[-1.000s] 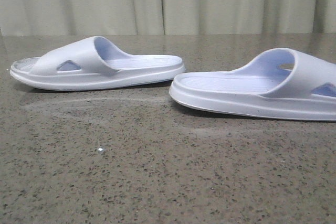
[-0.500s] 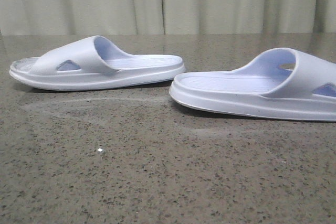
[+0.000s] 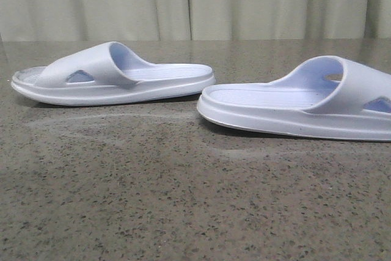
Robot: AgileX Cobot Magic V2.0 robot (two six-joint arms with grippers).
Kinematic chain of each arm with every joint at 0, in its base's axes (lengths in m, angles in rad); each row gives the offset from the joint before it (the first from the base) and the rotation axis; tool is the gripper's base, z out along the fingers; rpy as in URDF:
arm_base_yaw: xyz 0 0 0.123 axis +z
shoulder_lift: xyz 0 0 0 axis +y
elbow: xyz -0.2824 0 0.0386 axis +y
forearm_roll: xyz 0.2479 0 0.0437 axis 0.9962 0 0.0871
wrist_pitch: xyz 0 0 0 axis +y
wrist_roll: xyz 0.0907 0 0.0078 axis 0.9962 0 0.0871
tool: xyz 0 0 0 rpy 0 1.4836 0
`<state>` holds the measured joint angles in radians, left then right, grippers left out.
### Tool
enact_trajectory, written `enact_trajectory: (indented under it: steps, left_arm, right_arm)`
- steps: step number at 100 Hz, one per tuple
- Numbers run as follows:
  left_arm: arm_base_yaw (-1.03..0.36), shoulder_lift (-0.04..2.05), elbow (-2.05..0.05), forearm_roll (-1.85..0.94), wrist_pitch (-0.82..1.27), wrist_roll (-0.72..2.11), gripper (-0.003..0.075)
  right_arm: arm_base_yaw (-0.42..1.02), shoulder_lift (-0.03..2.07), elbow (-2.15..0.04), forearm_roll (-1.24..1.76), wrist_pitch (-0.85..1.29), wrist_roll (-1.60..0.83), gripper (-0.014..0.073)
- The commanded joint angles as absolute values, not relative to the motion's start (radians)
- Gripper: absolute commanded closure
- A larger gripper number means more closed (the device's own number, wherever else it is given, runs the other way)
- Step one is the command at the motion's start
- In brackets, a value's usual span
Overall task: Insert blue slippers together front up
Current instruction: 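Lower the left gripper over the heel of the slipper nearest it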
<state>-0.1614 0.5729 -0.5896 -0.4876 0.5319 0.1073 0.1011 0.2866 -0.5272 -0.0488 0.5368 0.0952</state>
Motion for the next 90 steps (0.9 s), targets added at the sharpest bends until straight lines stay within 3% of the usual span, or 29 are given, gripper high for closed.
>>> enact_trajectory:
  steps: [1,23,31,39,54,62,90]
  left_arm:
    - [-0.167,0.646,-0.644,-0.496,0.498,0.106,0.0704]
    - [-0.167,0.738,-0.644,-0.502,0.505,0.106,0.0703]
    - [-0.167,0.750,-0.644,-0.502,0.505,0.108,0.0674]
    - [-0.167,0.756,-0.644,-0.502,0.505,0.108,0.0580]
    - [-0.167,0.756,-0.644,-0.511,0.498,0.108,0.0337]
    - [-0.167,0.756,-0.644,-0.525,0.487,0.108,0.0232]
    - [-0.167,0.808,-0.634,-0.641,0.320,0.108,0.0205]
  right_arm:
    - [0.098,0.349,-0.569,-0.048,0.506,0.099,0.0679]
    - [0.098,0.409,-0.569,-0.024,0.536,0.099,0.0678]
    - [0.098,0.421,-0.569,0.000,0.546,0.099,0.0639]
    - [0.098,0.431,-0.569,0.027,0.548,0.099,0.0546]
    - [0.098,0.437,-0.569,0.074,0.535,0.099,0.0258]
    - [0.098,0.437,-0.569,0.079,0.515,0.099,0.0179]
    - [0.098,0.437,-0.569,0.079,0.405,0.099,0.0169]
